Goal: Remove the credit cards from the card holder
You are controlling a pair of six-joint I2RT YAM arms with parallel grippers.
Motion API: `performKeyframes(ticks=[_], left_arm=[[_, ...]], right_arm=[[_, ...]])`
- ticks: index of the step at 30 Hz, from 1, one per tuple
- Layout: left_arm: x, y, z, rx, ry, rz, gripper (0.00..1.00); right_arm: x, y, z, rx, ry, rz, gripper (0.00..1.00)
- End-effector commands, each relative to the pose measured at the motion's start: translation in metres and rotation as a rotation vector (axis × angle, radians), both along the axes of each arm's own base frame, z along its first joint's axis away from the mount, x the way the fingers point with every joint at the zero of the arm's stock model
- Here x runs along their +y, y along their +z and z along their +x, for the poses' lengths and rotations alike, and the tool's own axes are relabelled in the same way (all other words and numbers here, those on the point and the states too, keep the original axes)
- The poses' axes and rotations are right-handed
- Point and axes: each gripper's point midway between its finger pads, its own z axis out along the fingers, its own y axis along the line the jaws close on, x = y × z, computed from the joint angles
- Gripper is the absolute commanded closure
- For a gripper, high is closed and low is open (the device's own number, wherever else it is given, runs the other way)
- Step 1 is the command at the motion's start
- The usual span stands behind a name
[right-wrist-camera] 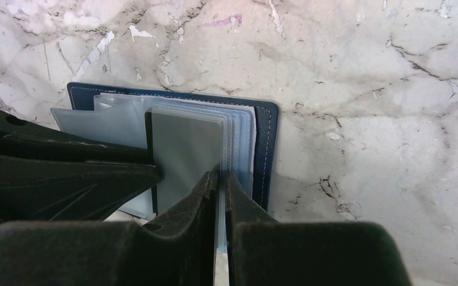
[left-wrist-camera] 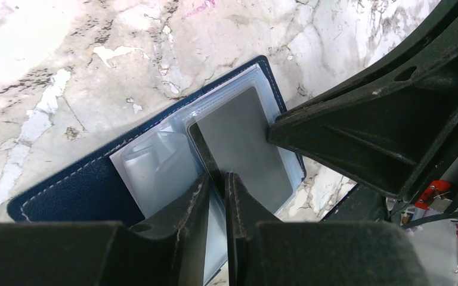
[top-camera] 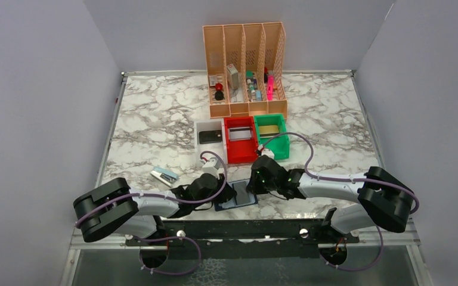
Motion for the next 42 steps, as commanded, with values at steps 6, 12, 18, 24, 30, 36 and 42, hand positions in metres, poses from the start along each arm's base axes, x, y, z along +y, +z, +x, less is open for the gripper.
performKeyframes(ticks=[6,12,18,24,30,36,42], left_arm=[[-0.007,0.0,-0.008,0.039,-0.016,-0.068,0.97],[0.001,0.002,-0.005,0.021,0.017,-0.076,1.0],[0.007,-0.001,-0.005,0.017,0.023,-0.069,1.0],[0.01,-0.001,-0.006,0.006,0.016,-0.065,1.0],[0.005,-0.001,-0.008,0.007,-0.019,-0.053,1.0],[0.002,-0.002,-0.008,0.011,-0.031,-0.049,1.0],[0.002,0.0,-0.007,0.005,-0.03,-0.052,1.0]], right_arm=[[-0.005,-0.006,-0.004,0.02,0.003,-0.022,0.89],[-0.011,-0.006,-0.003,0.008,-0.021,-0.029,0.9],[-0.023,-0.004,0.002,-0.005,-0.087,-0.057,0.85],[-0.026,0.003,0.003,-0.032,-0.109,-0.025,0.85],[-0.008,0.023,-0.002,-0.064,-0.014,0.084,0.84],[0.012,0.025,-0.012,-0.044,0.082,0.169,0.75],[0.011,0.005,-0.009,-0.005,0.064,0.102,0.75]])
